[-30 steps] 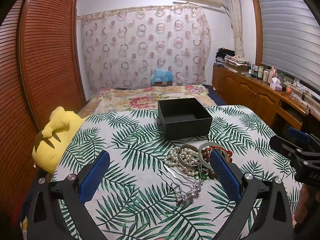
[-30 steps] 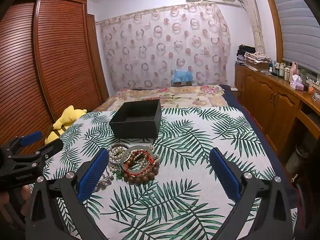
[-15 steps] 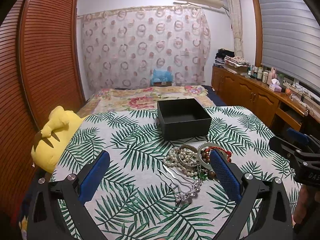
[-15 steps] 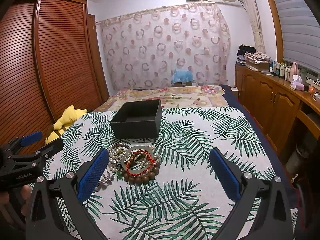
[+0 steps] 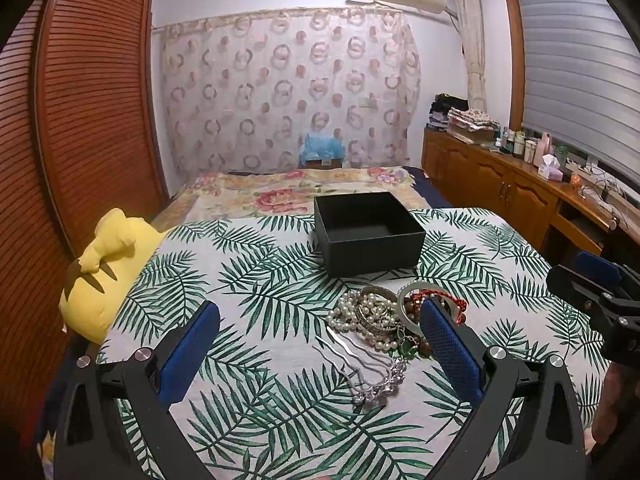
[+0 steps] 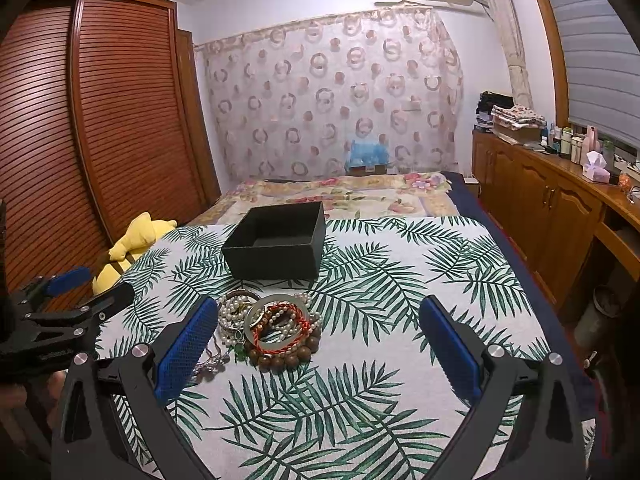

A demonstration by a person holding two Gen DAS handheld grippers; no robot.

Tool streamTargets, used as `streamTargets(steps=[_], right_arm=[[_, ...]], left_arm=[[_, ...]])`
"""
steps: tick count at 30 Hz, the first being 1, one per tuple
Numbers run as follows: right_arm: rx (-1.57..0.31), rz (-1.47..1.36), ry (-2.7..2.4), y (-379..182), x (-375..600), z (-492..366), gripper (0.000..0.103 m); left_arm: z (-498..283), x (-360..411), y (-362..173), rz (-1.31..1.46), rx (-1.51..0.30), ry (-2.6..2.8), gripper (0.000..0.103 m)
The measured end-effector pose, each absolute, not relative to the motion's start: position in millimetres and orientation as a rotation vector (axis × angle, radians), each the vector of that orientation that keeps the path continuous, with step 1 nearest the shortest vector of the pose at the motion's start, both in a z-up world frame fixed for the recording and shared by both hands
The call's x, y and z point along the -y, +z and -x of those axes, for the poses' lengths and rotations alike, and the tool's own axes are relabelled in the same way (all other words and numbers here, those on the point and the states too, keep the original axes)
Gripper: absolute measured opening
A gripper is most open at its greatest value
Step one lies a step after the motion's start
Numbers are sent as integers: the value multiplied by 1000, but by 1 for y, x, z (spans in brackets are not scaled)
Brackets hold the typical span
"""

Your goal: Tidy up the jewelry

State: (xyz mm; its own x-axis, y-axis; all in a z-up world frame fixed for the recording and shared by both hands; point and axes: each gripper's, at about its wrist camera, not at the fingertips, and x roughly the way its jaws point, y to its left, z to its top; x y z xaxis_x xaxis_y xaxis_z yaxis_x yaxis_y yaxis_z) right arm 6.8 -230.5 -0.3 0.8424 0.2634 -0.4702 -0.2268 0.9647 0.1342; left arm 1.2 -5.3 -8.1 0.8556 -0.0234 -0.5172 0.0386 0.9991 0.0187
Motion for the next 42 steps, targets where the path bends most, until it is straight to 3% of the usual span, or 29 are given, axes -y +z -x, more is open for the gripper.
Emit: streamTargets(steps=[9,18,25,31,36,39,42], right_arm=[[-491,-4,332,-12,233,-27,101],[-656,16,451,-36,227,-66,100],[-790,2,509,-68,219,-99,57],[-862,-31,556,-86,216,-115,39],[-901,-68,601,-92,213,-122,31],[-885,-78,605,-84,218,-119,8],[-856,-66,602,-76,224,-113,8]], left_arm=[[-31,-8,-28,-56,-606,-75,97],[-63,-14,-45,-135,-696,-155,97],[-85,-9,-51,-111,-738,-270,97],[-96,3,-60,-90,-758,-343,97],[-110,15,-62,-120,-770,-377,97],[-117,22,-60,-123,-774,-401,88],[-123,29,-59,-130,-780,-425,78]])
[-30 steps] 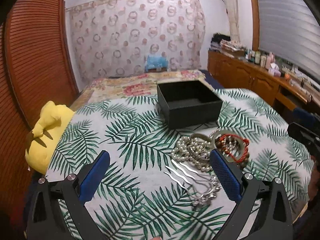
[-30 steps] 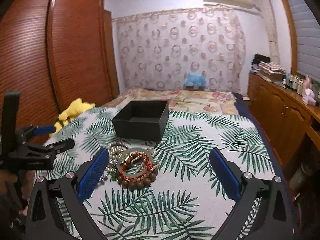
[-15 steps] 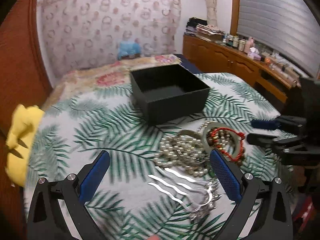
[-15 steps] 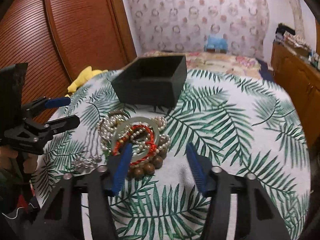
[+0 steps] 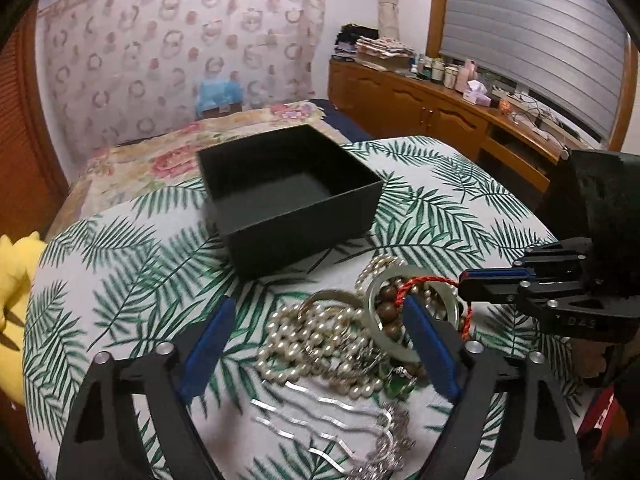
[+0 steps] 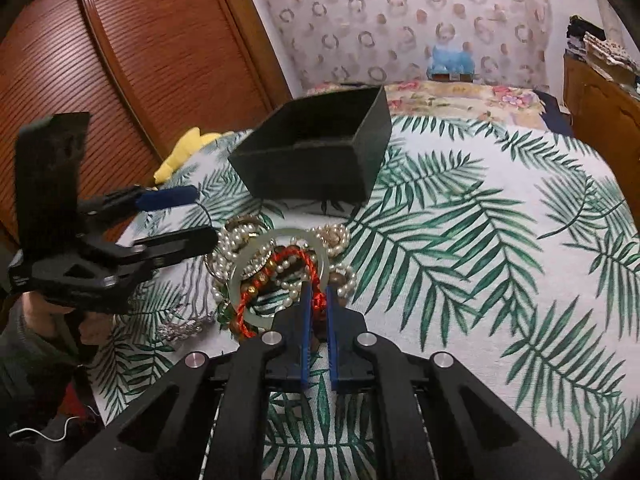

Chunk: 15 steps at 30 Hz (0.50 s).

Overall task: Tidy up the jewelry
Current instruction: 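Close the right tool on the red beaded bracelet in the pile, then grasp the green jade bangle with the left tool while the right tool holds the red bracelet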

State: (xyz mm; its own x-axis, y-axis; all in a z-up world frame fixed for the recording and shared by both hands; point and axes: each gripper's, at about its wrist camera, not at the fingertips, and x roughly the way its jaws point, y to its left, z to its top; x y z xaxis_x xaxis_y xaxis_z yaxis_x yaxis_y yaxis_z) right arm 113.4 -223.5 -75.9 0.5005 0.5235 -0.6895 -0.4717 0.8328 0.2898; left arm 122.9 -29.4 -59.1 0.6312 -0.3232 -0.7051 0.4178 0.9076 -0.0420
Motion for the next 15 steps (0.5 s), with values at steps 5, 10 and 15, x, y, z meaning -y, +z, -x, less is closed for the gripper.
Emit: streamTargets(steps=[5,10,15], right_arm=[[-797,-67,572,-61,240,-100,7],[-762,-61,557,-48,254,-89,7],[-754,-57,549,-49,261,-85,7]], left_arm=[[-127,46,-64,-164,-797,-459,62],[-131,56,-71,-165,-830,-491,49],[-141,62,-75,-174,-866,-525,31]])
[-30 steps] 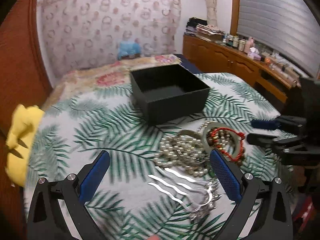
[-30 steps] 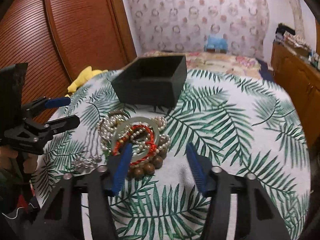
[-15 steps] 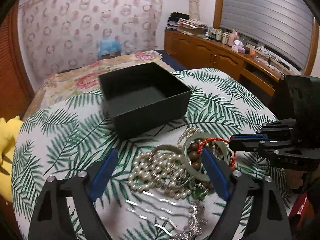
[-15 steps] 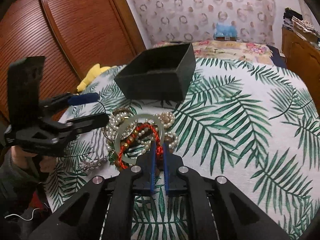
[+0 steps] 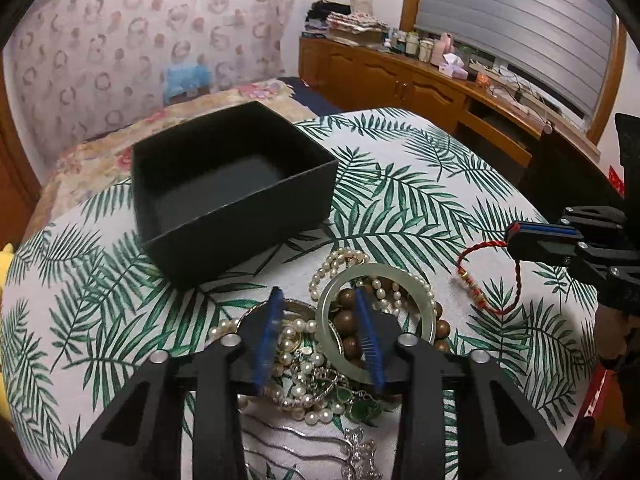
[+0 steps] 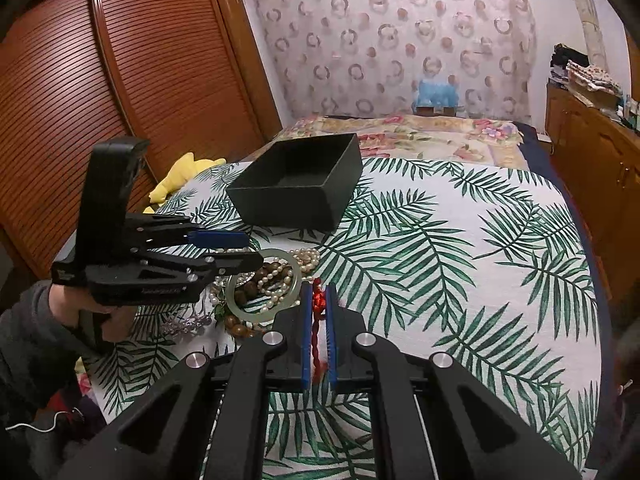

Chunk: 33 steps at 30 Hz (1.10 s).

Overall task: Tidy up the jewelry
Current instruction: 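Grasp the green jade bangle with the left tool while the right tool holds the red bracelet, then carry the jade bangle and red bracelet into the black box while both tools open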

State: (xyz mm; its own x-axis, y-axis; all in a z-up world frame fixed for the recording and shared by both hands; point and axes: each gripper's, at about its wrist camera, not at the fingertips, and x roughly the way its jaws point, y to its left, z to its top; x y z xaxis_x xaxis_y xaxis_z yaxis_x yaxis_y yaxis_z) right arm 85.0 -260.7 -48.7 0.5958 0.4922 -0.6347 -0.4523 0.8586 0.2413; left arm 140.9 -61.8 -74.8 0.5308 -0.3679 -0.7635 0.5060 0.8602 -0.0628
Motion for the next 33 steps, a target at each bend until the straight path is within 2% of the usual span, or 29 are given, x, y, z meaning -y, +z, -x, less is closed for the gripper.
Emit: streamTargets(steps=[4,11,14,16,26,33], right_arm=[[-759,-61,542,-53,263,-88,7],[-760,-54,539,-56,263,-91,7],[-753,-48,541,-54,263,-91,7],[-747,-43,542,-51,262,-92,7],[-705,2,562,-22,245,-106,7],[-667,36,585,5,217,-144,7]], left_arm=[[-146,70,-77,-226,-877,-536,19],[-150,82,-78,-302,-896,-548,18],[-151,80,-78,-298,-902,-566,9],[-149,79,-77,-298,-892,-565,7],[-135,56,-42,-223,-748,-506,7],[-149,26,-21,-167,-705,-431,7]])
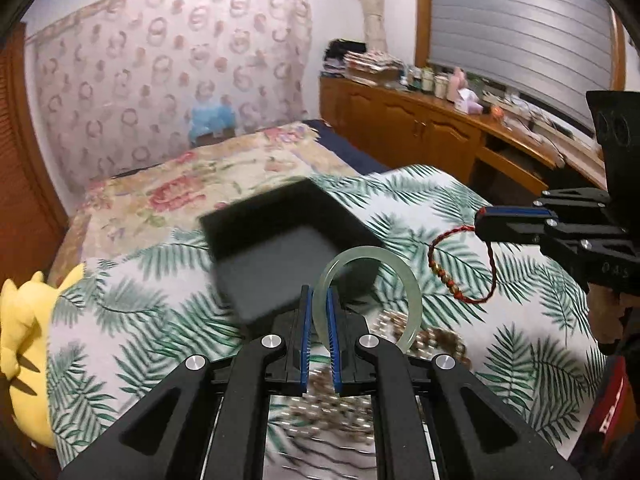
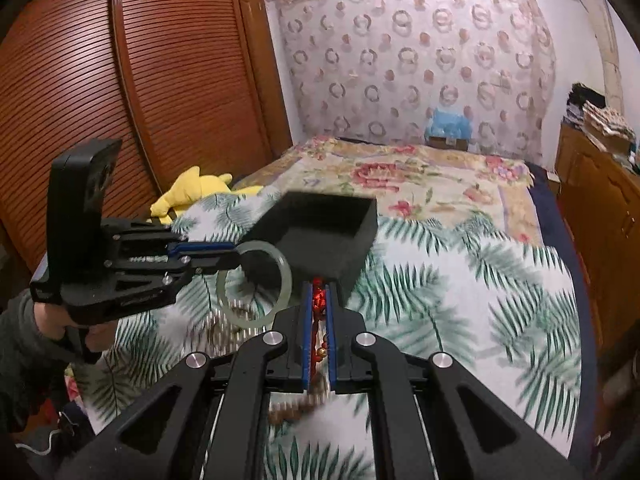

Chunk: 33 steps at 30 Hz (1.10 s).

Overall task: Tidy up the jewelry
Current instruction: 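Carry the jade bangle and red bracelet into the black box while both tools open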

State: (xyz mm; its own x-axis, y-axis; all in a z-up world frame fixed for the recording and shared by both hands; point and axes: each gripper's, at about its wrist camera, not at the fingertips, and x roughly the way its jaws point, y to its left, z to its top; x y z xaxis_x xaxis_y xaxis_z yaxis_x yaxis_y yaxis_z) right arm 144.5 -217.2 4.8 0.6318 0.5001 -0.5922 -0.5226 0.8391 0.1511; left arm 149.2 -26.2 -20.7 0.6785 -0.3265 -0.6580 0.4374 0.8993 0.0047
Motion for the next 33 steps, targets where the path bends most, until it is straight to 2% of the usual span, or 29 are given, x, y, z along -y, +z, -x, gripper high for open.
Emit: streamTargets(steps=[8,13,18,21,33], right_arm=[[-663,-11,630,22,187,-205,7],[-730,-113,673,7,175,-240,9],[-796,-74,615,-12,172,-259,10],[-787,-81,610,-15,182,-259,21],[-770,-14,558,-19,216,-215,22]], left_arm=[[-170,-3,-8,-143,-686,-338,7],[-182,-13,-10,-135,-696,-307,7],[-191,-14,-6,-134,-691,-296,7],[-198,-7,-2,-140,-688,-302,7],[-237,37,-29,-186,-751,-305,7]])
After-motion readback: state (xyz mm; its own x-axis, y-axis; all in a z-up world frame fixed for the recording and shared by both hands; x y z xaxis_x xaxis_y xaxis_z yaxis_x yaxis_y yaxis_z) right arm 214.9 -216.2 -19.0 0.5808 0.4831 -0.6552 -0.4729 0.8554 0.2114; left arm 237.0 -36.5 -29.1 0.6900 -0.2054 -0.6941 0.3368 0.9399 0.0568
